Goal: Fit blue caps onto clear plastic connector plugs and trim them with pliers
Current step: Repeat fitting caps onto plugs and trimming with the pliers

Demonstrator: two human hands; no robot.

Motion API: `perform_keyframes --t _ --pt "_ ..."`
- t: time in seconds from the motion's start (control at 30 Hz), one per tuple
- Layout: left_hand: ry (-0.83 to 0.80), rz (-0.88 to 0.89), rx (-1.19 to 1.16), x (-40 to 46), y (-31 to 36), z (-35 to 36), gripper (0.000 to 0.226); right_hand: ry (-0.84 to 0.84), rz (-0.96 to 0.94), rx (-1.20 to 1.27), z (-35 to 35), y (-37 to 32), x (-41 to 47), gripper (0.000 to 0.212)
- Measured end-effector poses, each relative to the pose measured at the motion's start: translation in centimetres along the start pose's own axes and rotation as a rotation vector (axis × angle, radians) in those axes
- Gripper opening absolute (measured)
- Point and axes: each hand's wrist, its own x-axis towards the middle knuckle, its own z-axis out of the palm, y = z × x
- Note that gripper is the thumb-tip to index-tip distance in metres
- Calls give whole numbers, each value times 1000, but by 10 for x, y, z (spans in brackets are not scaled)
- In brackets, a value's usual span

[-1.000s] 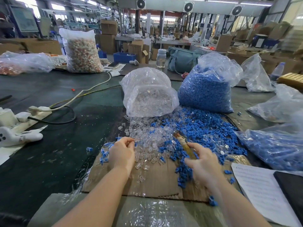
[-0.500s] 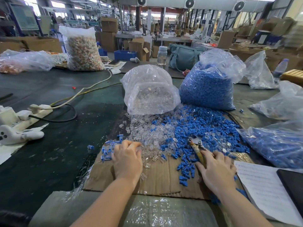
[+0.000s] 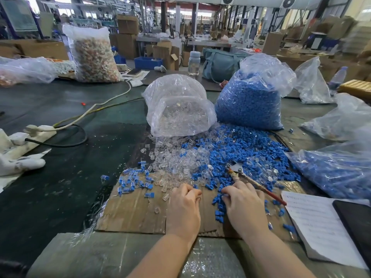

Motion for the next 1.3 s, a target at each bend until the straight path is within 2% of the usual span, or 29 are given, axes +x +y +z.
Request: perform_keyframes --t 0.13,0.37,0.5,0.7,0.93,1.07,1.13,1.3 --pt "41 -22 40 5 -6 -4 26 -40 -1 -1 3 -2 1 26" --pt "82 -83 96 16 -17 -14 23 -23 -1 24 2 -9 6 13" --pt "54 -41 113 19 -14 -14 23 -17 -28 13 2 -8 7 14" --pt "-57 31 193 23 -7 -13 28 -33 -111 -43 4 -8 6 28" --pt "-71 35 197 24 -7 -15 19 -51 -122 -33 3 -6 7 22" --pt "-19 58 97 24 -6 -18 15 -87 -117 -18 4 -6 9 22" --pt "-1 79 35 23 -3 -19 19 -106 -114 -19 3 -6 11 23" --pt "-36 51 -124 16 6 -17 13 -67 -93 55 4 -6 10 21"
